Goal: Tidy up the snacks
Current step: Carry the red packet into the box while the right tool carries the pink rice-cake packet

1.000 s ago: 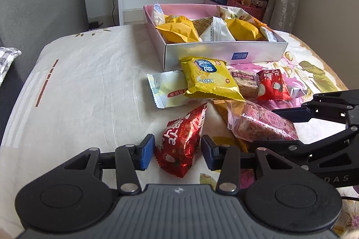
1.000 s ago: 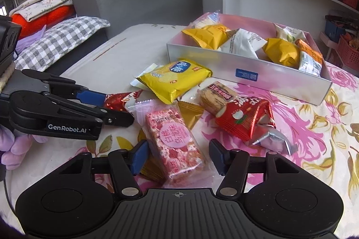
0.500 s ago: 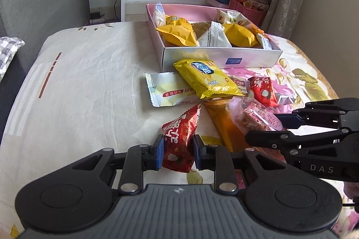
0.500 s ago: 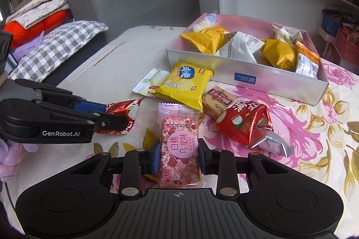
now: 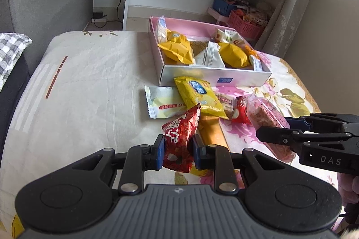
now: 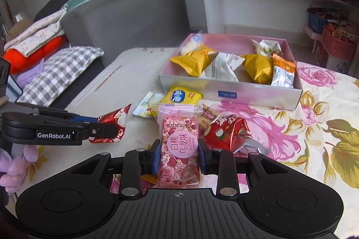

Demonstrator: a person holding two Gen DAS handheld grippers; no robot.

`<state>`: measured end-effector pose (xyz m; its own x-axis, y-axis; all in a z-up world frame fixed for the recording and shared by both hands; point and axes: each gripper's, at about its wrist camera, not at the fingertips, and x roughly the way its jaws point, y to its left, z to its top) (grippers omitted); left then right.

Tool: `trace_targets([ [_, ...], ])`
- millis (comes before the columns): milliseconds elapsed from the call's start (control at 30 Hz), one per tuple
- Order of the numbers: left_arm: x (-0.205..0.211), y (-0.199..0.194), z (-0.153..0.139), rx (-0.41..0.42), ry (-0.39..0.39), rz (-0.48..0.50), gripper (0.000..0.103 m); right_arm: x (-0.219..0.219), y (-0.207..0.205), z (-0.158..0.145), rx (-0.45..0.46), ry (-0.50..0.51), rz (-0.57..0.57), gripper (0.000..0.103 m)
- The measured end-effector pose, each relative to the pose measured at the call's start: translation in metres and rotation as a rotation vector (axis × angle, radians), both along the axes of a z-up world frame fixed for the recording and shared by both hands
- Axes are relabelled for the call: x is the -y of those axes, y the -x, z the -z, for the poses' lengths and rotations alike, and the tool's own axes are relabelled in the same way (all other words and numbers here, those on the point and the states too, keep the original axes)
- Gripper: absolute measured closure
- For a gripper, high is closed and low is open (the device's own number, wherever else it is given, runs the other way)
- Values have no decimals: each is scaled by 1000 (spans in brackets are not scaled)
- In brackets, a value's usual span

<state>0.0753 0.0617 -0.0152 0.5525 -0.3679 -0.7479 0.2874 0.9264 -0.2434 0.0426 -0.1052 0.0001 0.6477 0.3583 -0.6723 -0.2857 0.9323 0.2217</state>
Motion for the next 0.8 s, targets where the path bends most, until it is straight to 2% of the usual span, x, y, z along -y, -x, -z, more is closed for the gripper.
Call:
trace_targets([
  [467, 20, -24, -25, 53, 101, -67, 80, 32, -32, -38, 73, -109, 177, 72],
  [733, 35, -52, -34, 71, 183, -118, 80, 60, -62, -39, 70, -169, 267, 72],
  [800, 40, -61, -34, 90, 182, -119, 80, 68, -74, -35, 54, -200, 286, 72],
])
